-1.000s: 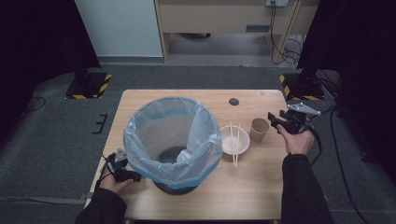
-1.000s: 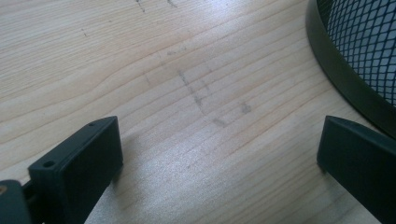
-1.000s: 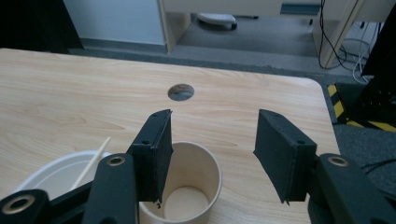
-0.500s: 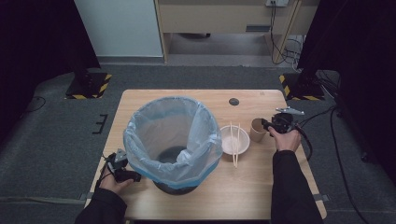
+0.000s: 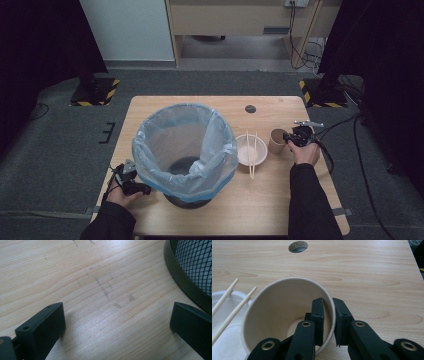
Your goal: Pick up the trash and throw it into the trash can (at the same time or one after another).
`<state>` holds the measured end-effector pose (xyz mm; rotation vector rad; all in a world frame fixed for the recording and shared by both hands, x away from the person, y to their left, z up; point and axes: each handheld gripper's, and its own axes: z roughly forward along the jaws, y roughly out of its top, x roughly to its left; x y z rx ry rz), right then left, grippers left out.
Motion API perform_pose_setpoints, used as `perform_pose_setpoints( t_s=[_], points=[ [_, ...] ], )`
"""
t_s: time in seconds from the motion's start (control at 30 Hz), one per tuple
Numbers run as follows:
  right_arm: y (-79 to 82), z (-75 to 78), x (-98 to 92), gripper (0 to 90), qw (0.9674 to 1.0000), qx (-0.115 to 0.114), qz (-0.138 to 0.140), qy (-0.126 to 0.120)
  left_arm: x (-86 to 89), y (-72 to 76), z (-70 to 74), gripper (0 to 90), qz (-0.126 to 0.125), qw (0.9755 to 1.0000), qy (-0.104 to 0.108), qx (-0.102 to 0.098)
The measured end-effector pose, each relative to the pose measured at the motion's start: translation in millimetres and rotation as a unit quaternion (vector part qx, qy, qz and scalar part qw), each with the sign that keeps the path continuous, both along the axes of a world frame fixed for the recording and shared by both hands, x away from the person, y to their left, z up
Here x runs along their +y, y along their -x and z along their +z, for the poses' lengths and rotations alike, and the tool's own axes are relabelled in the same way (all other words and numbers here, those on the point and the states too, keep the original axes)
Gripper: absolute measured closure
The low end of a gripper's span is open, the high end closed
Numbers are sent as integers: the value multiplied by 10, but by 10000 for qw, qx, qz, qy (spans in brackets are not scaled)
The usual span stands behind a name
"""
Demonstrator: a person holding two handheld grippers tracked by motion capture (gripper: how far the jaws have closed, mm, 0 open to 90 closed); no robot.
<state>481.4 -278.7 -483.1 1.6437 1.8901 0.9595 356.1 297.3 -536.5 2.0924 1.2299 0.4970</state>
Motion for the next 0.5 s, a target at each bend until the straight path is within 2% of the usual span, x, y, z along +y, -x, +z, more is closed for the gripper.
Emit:
perform_pose_setpoints(
  t_s=[0.07,0.13,0.27,0.4,0.5],
  points=[
    [15,20,-8,825,9999,-69,-39,-104,0,0,0,0,-1,10000,0,0],
    [31,62,-12,825,9999,-134,-34,-78,0,0,0,0,1,10000,2,1],
    [90,207,-44,826,9994,-307,28,-171,-1,0,0,0,3,10000,-3,-2],
    [200,401,-86,826,9975,-611,115,-322,-5,0,1,0,5,10000,-2,5],
    [305,541,-107,825,9950,-862,220,-455,-6,0,1,0,7,10000,-3,4]
  ],
)
